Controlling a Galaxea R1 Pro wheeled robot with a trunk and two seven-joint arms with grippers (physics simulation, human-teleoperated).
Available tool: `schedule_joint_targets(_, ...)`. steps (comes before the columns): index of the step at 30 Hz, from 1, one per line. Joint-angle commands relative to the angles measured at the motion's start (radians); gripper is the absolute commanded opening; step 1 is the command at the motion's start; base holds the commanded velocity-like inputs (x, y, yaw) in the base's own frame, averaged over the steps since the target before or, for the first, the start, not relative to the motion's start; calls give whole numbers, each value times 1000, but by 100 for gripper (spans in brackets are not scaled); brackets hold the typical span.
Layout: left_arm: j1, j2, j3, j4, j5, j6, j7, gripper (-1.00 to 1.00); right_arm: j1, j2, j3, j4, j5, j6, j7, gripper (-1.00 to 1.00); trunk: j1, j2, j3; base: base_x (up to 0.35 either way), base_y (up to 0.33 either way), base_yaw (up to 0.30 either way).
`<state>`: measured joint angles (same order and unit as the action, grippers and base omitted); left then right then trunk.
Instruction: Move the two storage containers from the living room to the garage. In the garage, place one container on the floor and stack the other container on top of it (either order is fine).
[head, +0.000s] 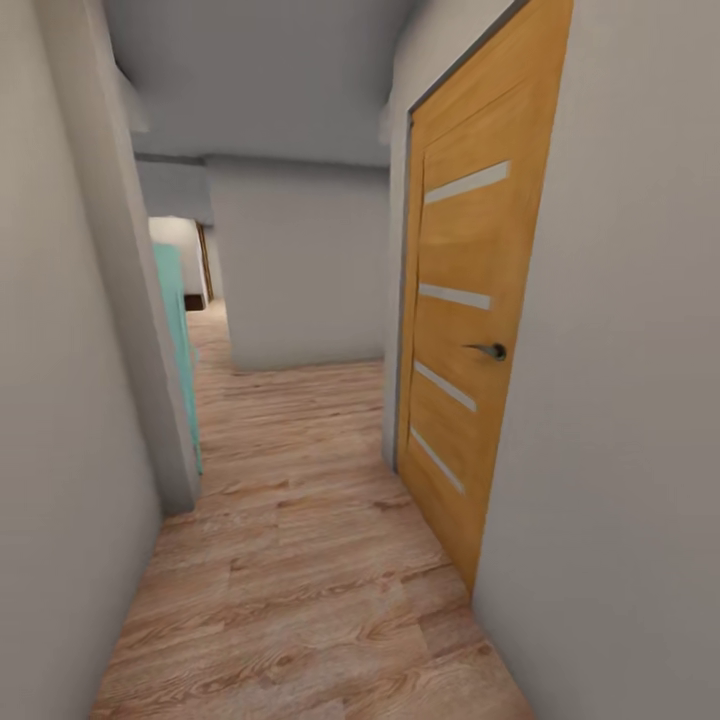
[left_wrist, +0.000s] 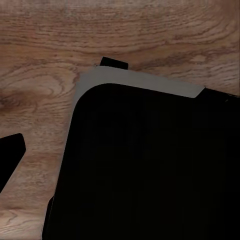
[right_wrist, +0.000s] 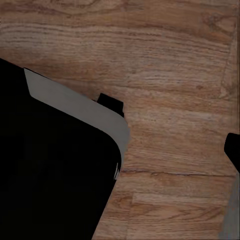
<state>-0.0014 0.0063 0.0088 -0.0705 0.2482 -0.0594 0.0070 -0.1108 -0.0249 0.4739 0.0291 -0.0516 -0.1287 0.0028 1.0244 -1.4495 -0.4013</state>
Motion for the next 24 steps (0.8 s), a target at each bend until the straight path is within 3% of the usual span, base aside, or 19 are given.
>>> schedule_joint_targets(1,0,0,0,-1,3,-2,1,100,-1,0,6,3,-5,-6,0,100,1,0,-1,321,0,300)
schedule_joint_targets(24,0,0,0,0,4,-1,2,100,-1,3,5,3,-8,-6,0,100,1,0,-1,321,0,300)
